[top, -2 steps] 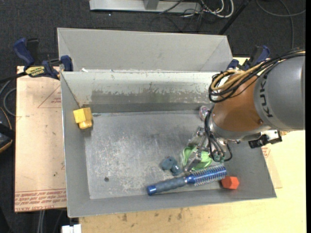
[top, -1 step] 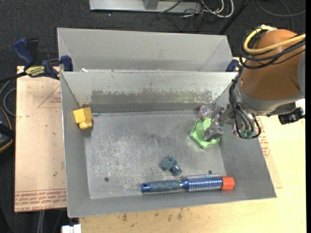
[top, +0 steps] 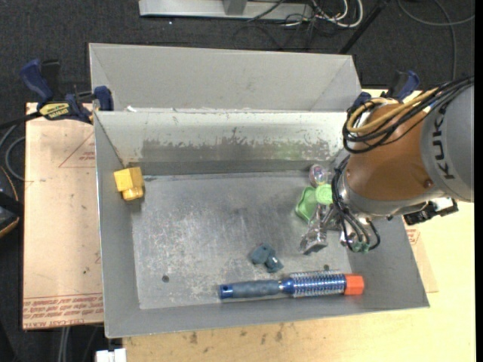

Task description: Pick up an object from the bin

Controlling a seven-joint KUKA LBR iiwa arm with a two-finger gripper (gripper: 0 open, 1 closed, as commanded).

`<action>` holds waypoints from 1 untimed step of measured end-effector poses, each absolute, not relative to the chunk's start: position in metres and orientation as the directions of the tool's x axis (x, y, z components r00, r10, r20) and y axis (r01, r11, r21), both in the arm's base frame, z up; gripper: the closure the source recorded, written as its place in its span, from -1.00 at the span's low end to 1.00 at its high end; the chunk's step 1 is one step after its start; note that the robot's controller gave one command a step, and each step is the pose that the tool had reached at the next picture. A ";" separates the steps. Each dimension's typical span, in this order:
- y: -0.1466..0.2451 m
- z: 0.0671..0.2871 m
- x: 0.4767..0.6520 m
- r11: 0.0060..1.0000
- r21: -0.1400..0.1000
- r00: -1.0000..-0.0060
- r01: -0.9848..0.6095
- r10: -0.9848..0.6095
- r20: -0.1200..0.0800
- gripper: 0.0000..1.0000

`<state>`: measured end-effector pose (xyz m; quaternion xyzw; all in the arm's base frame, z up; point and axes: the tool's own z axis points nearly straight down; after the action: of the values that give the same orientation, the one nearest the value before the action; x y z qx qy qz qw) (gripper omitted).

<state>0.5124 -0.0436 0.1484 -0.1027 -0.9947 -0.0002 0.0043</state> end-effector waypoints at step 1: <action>-0.044 0.153 0.514 0.979 0.001 -0.979 0.205 0.205 0.000 -1.00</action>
Offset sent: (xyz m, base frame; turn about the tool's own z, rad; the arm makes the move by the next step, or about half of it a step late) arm 0.0000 0.0000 0.0000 0.0000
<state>0.5143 -0.0437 0.1530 -0.1030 -0.9947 -0.0003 -0.0001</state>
